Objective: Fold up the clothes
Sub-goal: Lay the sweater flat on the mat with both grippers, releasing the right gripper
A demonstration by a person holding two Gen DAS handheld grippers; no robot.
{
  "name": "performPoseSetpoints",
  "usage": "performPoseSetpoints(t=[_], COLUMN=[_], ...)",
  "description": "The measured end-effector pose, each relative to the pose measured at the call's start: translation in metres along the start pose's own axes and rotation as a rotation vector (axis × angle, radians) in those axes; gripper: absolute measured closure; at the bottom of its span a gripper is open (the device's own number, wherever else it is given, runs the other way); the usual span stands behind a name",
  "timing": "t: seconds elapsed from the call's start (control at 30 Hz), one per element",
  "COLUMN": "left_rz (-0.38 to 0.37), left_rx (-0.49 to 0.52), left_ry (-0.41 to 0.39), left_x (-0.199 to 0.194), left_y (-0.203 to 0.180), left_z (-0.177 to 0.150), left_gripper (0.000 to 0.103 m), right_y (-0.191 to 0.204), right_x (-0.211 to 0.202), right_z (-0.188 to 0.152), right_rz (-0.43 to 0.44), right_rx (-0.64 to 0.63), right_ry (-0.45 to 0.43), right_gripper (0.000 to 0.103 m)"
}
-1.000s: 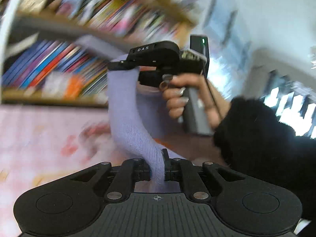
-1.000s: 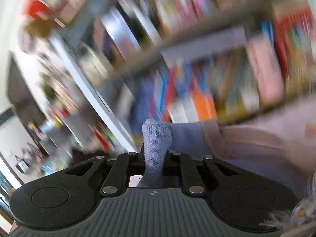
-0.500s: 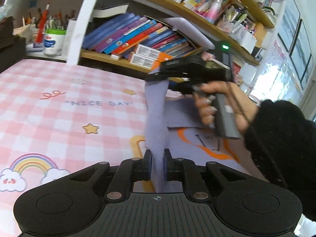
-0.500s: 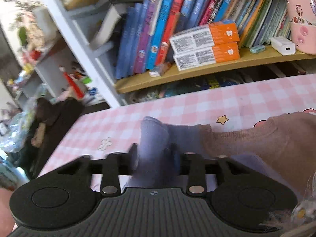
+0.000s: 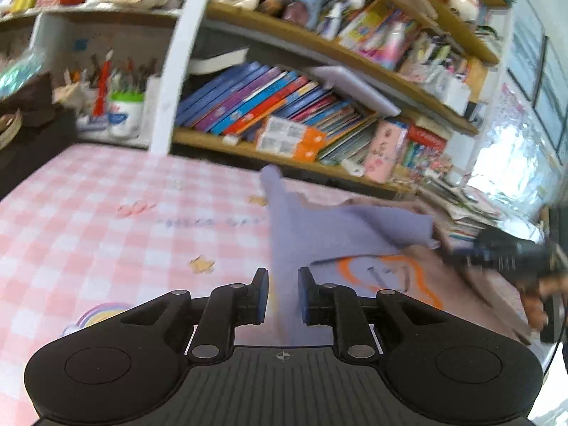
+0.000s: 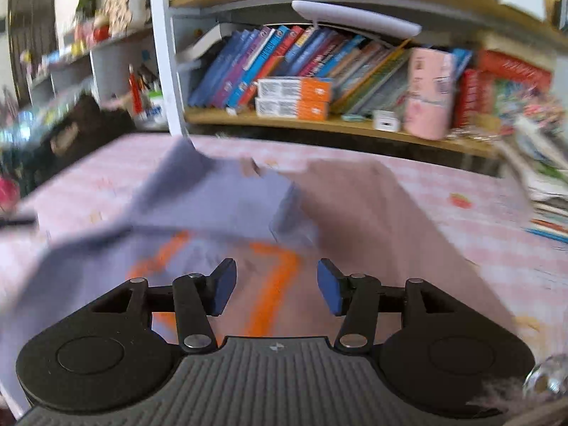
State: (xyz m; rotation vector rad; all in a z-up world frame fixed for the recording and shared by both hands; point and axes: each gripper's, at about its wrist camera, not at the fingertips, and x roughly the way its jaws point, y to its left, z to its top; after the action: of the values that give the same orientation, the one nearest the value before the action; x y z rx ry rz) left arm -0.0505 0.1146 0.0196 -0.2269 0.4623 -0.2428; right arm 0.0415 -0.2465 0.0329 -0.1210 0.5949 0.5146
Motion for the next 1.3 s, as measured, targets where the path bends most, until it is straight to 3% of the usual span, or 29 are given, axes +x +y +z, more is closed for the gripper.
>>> performPoseSetpoints(t=[0.17, 0.3, 0.43, 0.53, 0.63, 0.8, 0.87, 0.9, 0.93, 1.03, 1.17, 1.3], left_rz=[-0.08, -0.172, -0.253, -0.231, -0.18, -0.081, -0.056, -0.053, -0.053, -0.057, -0.061, 0.022], left_rx=[0.123, 0.179, 0.203, 0.206, 0.134, 0.029, -0.017, -0.045, -0.069, -0.08, -0.042, -0.005], left_ry=[0.038, 0.13, 0.223, 0.224, 0.212, 0.183, 0.174, 0.175, 0.179, 0.179, 0.129, 0.055], left_x=[0.018, 0.054, 0.097, 0.127, 0.158, 0.198, 0.207, 0.211, 0.215, 0.215, 0.185, 0.135], left_y=[-0.05, -0.096, -0.14, -0.167, -0.18, -0.182, -0.177, -0.172, -0.168, -0.156, -0.126, -0.076], left_z=[0.01, 0.01, 0.008, 0.008, 0.013, 0.017, 0.018, 0.018, 0.018, 0.022, 0.038, 0.063], left_gripper=[0.079, 0.077, 0.055, 0.051, 0.045, 0.046, 0.051, 0.061, 0.079, 0.095, 0.096, 0.097], right_y=[-0.005, -0.006, 0.0, 0.004, 0.004, 0.003, 0.003, 0.003, 0.003, 0.003, 0.004, 0.005], right_x=[-0.031, -0.032, -0.035, -0.036, -0.038, -0.039, -0.039, -0.039, -0.039, -0.038, -0.038, -0.038], right_z=[-0.052, -0.08, -0.089, -0.093, -0.095, -0.097, -0.097, -0.097, -0.097, -0.097, -0.097, -0.096], right_rz=[-0.052, -0.015, -0.027, -0.039, -0.044, -0.037, -0.037, -0.038, -0.038, -0.039, -0.04, -0.041], right_rx=[-0.012, 0.043, 0.02, 0.007, 0.004, 0.014, 0.014, 0.014, 0.013, 0.013, 0.011, 0.01], right_ry=[-0.004, 0.042, -0.004, -0.035, -0.043, -0.055, -0.058, -0.058, -0.058, -0.058, -0.058, -0.058], right_gripper=[0.053, 0.056, 0.054, 0.053, 0.053, 0.053, 0.053, 0.053, 0.053, 0.053, 0.053, 0.053])
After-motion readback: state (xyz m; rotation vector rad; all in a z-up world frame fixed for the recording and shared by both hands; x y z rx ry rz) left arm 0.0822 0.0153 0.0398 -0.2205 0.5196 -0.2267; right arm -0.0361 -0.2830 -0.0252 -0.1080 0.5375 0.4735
